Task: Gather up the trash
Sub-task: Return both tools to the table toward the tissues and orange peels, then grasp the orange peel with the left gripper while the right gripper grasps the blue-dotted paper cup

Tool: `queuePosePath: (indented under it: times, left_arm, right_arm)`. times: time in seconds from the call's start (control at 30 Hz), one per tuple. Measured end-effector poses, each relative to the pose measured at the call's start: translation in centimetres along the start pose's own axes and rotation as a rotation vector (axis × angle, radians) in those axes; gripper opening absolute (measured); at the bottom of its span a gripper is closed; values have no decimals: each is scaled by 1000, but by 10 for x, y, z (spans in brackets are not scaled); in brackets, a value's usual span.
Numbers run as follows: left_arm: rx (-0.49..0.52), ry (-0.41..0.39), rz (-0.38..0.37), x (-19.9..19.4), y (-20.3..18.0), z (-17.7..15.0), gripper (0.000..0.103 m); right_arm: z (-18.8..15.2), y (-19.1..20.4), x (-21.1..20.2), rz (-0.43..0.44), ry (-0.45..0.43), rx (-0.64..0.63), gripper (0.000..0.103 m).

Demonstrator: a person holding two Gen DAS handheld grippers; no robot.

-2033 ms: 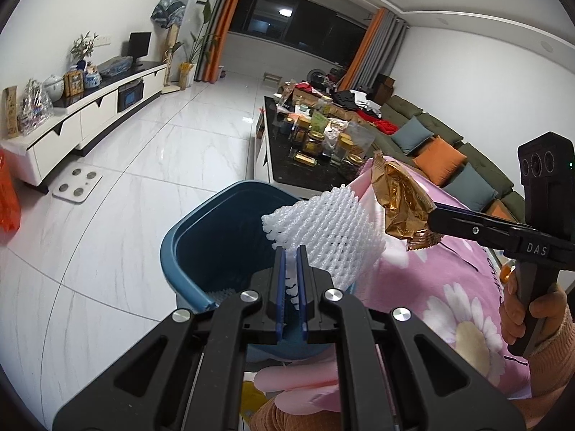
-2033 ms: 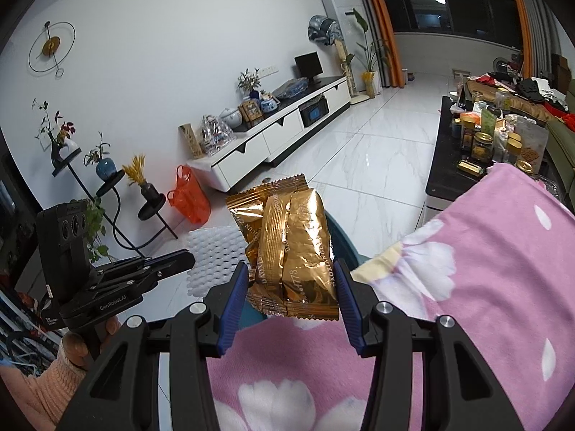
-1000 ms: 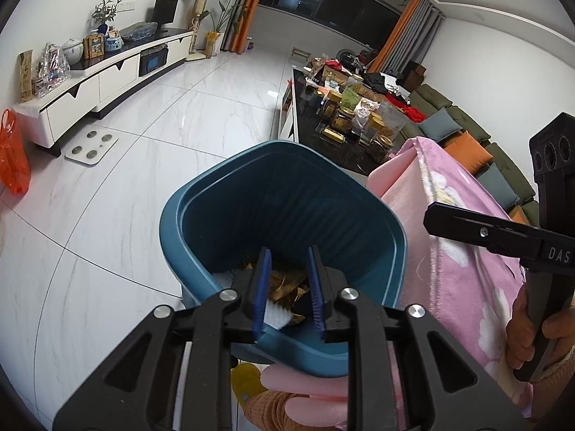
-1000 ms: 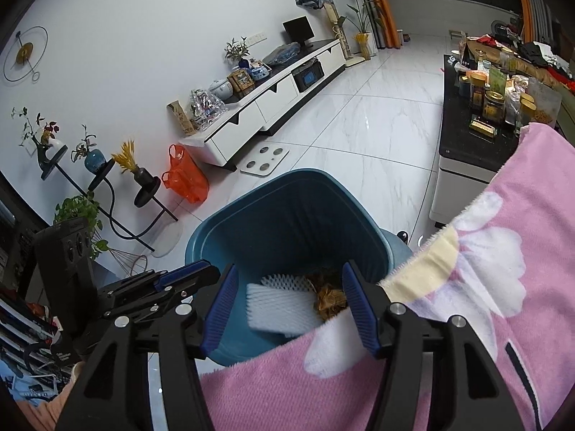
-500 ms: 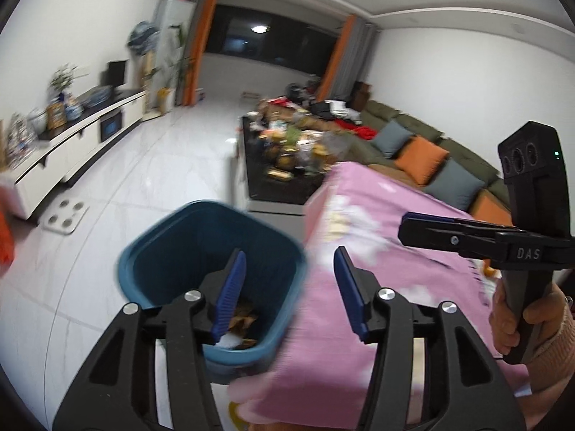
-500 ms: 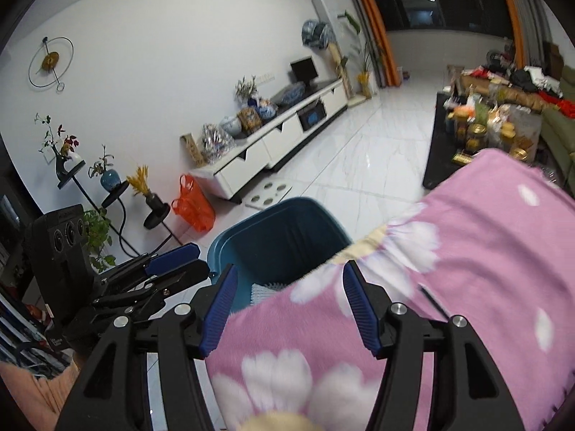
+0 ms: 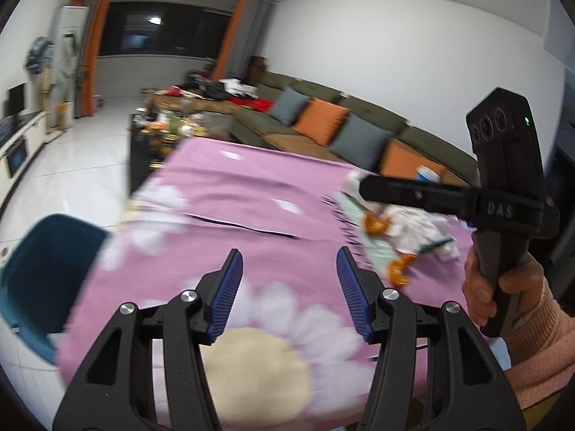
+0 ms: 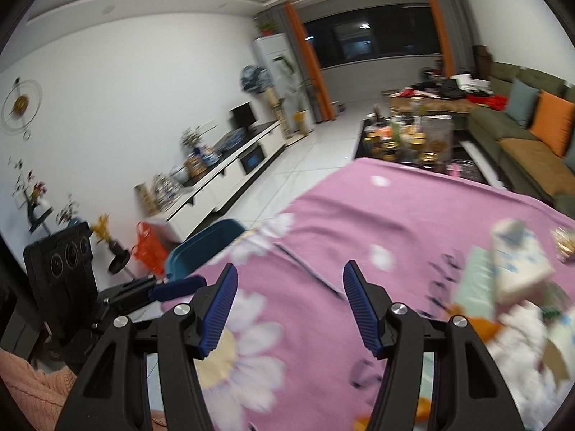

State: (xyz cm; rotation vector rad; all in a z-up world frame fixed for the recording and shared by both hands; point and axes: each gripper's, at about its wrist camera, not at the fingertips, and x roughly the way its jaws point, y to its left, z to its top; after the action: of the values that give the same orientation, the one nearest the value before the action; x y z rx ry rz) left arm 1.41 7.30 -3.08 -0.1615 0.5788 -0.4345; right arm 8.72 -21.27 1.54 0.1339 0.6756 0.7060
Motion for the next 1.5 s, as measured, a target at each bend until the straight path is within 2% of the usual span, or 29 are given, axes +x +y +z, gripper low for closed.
queuePosePath:
  times: [0.23,0.57,0.67,0.83,1.03,1.2,1.3,1.43,1.5]
  left_arm:
    - [65,81,-111,42,-50,-8,54]
    - [121,163,-165,73,-84,-18,54]
    - [123,188,-163,79,-87,-20,54]
    - [128,219,-156,86,-92,-24,53]
    - [138,246,-153,90,-96,-26,49]
    - [145,278,-141,97,-96,-30,33]
    - [144,282,-136,97,-95,-31,30]
    - [148,283,-115,99,-94,-30,21]
    - [142,282,-115,100,-93,-29,19]
  right_arm:
    - [-17,-56,-51,-140,-65,101,59]
    - [-43,-147,-97,-374,-94,290,60]
    - [-53,-174,-107,-402,-102,359,60]
    - [-65,-206,-106,-382,-102,462,61]
    - [-66,-219,-95,-333,-77,506,61]
    - [-66,-224,-84,-288,-51,530,61]
    - [-66,-225,-80,-268,-43,543,60]
    - [-69,-227,-80,-253,-34,563,46]
    - [-70,-228,-82,-252,-41,574,43]
